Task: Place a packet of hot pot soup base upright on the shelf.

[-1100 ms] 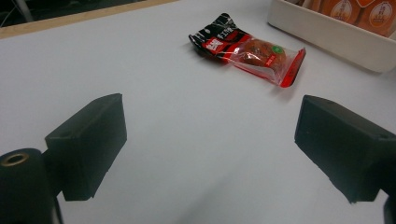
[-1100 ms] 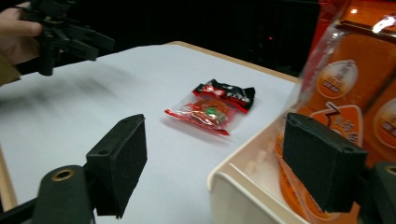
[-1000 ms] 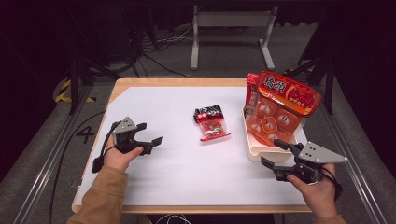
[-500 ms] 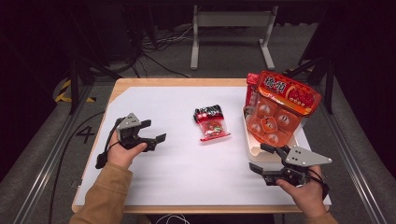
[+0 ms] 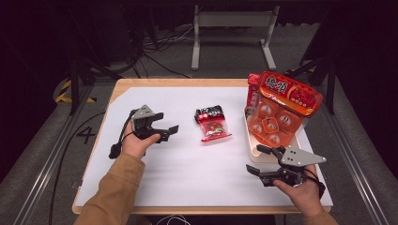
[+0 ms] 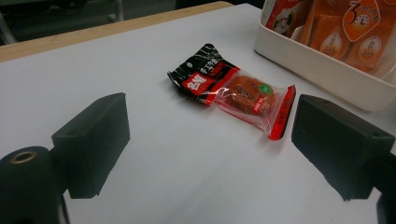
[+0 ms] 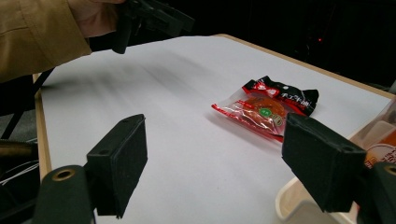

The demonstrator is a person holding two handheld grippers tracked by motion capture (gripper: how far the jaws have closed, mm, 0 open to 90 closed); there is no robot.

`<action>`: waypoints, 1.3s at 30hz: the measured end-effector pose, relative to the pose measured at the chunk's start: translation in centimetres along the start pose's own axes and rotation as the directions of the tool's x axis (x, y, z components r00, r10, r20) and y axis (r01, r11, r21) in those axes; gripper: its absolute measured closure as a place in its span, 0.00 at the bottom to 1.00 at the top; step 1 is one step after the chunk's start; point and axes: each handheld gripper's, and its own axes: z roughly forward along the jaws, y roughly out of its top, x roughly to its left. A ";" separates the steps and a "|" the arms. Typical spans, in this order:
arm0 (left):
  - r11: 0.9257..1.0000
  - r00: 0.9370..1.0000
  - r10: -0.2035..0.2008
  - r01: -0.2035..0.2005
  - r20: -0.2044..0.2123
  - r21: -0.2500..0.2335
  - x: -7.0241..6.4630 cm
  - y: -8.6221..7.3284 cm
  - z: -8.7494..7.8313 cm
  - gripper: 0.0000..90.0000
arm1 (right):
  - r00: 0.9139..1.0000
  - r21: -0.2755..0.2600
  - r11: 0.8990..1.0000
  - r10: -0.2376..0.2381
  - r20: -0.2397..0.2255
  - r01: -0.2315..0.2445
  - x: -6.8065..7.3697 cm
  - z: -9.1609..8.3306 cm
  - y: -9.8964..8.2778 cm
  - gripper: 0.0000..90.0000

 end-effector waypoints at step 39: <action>0.993 0.997 -0.075 0.074 0.007 0.091 0.9 2.9 12.1 0.19 | 1.000 0.017 1.000 0.008 0.020 -0.008 0.9 -1.6 -1.0 0.25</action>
